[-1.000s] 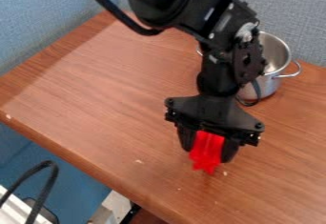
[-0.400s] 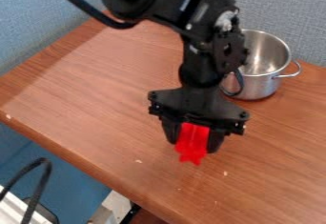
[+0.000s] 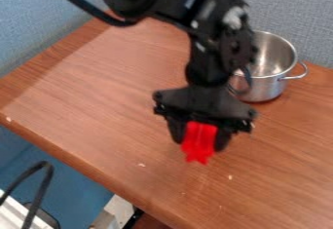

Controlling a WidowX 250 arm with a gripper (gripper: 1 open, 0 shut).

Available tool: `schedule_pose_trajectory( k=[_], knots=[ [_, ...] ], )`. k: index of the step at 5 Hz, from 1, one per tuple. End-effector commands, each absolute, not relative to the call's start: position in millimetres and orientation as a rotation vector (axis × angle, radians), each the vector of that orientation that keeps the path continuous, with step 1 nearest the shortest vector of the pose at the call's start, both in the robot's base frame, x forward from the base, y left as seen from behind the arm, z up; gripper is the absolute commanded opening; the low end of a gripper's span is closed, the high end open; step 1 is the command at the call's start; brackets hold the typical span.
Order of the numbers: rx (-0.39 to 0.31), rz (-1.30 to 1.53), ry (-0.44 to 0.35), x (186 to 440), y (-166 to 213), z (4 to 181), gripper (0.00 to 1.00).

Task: Put the red object in the metal pot

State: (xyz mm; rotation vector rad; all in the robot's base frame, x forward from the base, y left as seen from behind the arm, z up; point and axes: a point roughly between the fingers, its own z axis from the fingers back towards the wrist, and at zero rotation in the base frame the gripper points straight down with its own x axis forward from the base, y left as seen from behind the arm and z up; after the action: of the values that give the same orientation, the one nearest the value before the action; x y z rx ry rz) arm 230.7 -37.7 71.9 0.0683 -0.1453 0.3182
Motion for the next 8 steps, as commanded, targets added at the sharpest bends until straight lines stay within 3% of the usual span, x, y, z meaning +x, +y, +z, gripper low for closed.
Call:
schedule_pose_trajectory(
  k=[1,3,5,8],
  knots=[
    [0.059,0.388,-0.264,270,-9,96.0,0.00],
    [0.001,0.554,-0.305,326,26,128.9,0.00],
    [-0.067,0.481,-0.295,359,-13,142.7,0.00],
    [-0.090,0.396,-0.271,377,-29,125.2,0.00]
  ],
)
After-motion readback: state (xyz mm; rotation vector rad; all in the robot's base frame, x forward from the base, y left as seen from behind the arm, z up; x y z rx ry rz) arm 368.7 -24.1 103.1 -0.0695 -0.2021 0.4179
